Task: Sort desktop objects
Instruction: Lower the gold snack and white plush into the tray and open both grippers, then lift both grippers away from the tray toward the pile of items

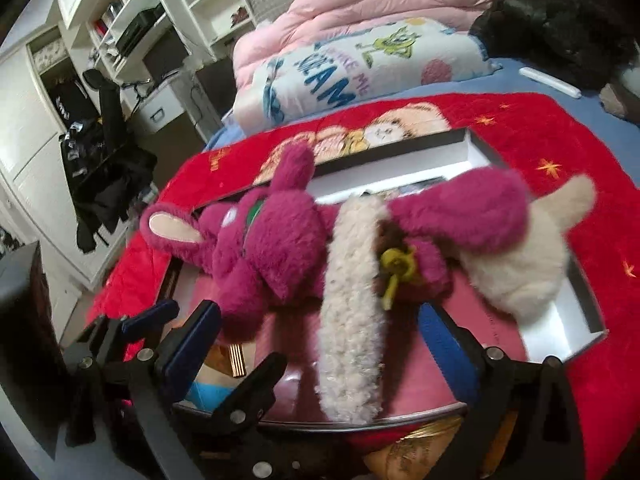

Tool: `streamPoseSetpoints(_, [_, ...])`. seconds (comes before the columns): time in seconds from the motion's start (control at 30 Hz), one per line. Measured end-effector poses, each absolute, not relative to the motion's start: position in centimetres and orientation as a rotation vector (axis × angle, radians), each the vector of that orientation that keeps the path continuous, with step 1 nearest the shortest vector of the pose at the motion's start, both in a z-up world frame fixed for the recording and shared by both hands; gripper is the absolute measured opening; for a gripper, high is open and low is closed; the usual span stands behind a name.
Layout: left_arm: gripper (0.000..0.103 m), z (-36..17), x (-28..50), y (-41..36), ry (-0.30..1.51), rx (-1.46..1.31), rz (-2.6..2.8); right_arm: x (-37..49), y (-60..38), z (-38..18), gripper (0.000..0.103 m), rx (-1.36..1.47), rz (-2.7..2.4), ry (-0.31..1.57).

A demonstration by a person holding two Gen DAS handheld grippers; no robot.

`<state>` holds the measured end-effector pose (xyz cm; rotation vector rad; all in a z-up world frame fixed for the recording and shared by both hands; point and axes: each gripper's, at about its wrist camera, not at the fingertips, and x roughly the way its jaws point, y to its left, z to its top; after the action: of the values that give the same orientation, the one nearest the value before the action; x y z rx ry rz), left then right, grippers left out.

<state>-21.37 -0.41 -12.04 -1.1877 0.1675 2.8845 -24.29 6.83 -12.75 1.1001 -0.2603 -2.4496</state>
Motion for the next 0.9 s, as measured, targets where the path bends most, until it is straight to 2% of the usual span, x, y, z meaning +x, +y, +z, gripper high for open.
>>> streamPoseSetpoints(0.27, [0.103, -9.8, -20.6, -0.1, 0.185, -1.118, 2.910, -23.4, 7.6, -10.4, 0.103, 1.048, -2.500, -0.263])
streamPoseSetpoints(0.53, [0.103, -5.8, -18.0, 0.7, 0.094, -1.034, 2.961, -20.9, 8.6, -6.5, 0.103, 0.965, -2.567, -0.176])
streamPoseSetpoints(0.63, [0.103, -2.8, -16.5, 2.4, 0.172, -0.989, 2.978, -19.2, 9.6, -4.9, 0.103, 0.977, -2.555, -0.166])
streamPoseSetpoints(0.73, [0.103, 1.0, -14.6, 4.0, 0.261, -0.889, 2.989, -17.2, 11.6, -0.3, 0.103, 0.962, -2.644, -0.145])
streamPoseSetpoints(0.9, [0.103, 7.4, -10.9, 4.5, 0.190, -0.799, 2.976, -13.5, 14.1, 5.7, 0.103, 0.899, -2.684, -0.190])
